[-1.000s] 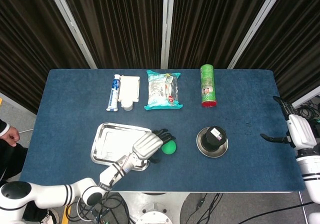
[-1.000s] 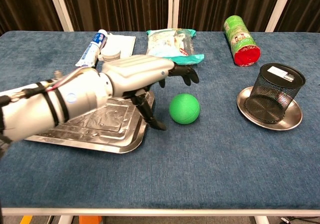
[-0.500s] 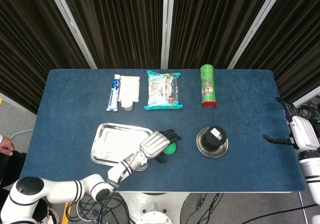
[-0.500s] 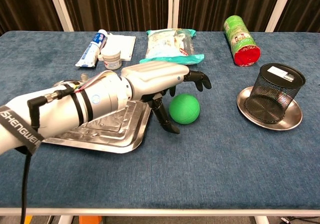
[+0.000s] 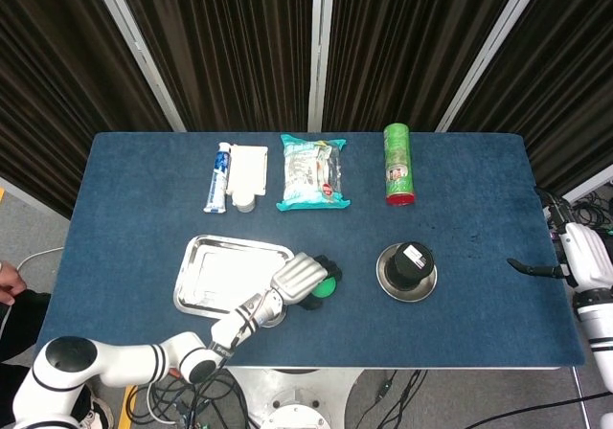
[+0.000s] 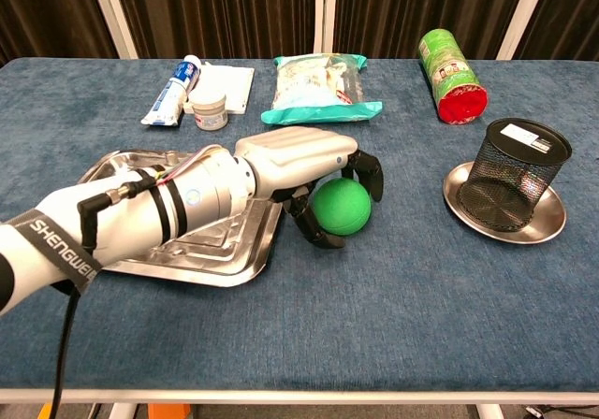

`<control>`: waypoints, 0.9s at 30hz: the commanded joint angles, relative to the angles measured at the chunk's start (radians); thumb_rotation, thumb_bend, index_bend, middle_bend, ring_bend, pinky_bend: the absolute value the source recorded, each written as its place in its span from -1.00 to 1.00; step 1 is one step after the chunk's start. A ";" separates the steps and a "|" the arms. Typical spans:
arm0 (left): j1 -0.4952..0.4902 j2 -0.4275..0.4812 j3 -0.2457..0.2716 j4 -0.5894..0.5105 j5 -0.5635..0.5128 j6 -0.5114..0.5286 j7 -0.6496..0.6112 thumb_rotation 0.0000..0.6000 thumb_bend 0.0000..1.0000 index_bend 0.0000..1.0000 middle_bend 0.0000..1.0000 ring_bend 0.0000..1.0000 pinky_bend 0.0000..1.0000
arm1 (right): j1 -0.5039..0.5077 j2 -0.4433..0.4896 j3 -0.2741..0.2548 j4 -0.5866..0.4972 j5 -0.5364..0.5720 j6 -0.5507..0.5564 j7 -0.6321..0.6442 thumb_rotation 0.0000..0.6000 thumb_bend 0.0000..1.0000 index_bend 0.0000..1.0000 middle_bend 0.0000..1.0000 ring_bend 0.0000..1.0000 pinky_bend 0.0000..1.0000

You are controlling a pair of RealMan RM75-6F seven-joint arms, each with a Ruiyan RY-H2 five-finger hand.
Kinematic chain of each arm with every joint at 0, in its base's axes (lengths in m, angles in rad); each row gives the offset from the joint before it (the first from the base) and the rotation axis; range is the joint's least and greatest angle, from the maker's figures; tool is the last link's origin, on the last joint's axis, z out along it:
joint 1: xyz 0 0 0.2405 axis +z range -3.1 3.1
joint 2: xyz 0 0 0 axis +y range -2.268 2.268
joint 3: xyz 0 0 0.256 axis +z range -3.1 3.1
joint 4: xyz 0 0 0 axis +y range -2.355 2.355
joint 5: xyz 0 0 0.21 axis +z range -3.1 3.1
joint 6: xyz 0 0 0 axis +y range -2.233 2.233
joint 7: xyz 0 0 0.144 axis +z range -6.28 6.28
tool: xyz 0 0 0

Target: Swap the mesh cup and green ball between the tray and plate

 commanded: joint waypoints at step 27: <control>0.208 0.309 0.124 -0.260 -0.084 0.212 0.166 1.00 -0.39 -0.12 -0.12 -0.14 0.40 | -0.016 0.009 0.014 -0.033 -0.011 0.018 -0.022 1.00 -1.00 -1.00 -0.90 -1.00 -0.71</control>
